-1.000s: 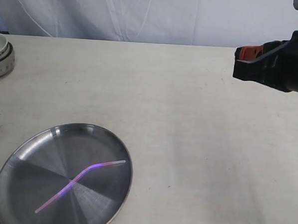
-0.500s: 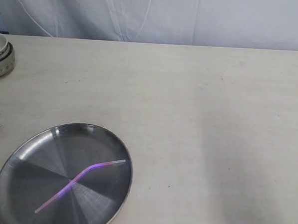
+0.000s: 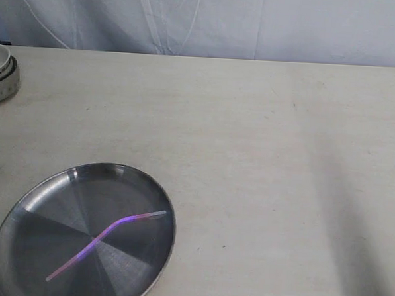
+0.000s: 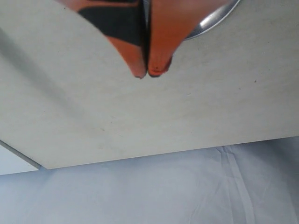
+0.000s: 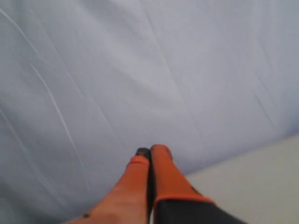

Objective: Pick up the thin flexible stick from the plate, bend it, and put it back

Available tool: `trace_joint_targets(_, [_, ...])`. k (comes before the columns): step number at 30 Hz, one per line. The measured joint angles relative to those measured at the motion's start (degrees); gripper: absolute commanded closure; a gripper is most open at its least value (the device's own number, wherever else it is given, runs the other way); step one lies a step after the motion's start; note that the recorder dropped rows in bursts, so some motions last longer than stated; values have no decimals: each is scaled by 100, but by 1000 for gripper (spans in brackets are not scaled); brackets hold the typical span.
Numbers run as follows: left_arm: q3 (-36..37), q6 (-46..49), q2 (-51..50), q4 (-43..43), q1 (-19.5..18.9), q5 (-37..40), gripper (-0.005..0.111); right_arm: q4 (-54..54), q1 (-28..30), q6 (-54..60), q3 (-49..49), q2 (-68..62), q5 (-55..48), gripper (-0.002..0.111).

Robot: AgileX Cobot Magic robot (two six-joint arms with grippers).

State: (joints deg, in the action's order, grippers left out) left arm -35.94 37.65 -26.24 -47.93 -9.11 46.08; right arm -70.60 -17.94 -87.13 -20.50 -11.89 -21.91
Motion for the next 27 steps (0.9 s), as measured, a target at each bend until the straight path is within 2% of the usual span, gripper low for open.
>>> trace_joint_targets(4, [0, 0, 0, 0, 0, 0, 107, 3105, 0, 3334, 130, 0, -365, 109])
trace_joint_targets(7, [0, 0, 0, 0, 0, 0, 107, 4917, 25, 5844, 277, 0, -292, 109])
trace_joint_targets(10, [0, 0, 0, 0, 0, 0, 107, 6302, 327, 7435, 700, 76, 333, 109])
trace_joint_targets(11, [0, 0, 0, 0, 0, 0, 107, 6825, 606, 7855, 929, 143, 533, 109])
trace_joint_targets(16, [0, 0, 0, 10, 0, 0, 107, 7060, 1507, 8177, 1474, 696, 642, 109])
trace_joint_targets(20, [0, 0, 0, 10, 0, 0, 107, 6956, 1647, 8134, 1992, 1092, 645, 109])
trace_joint_targets(27, [0, 0, 0, 10, 0, 0, 107, 6942, 1647, 8160, 2023, 1143, 401, 109])
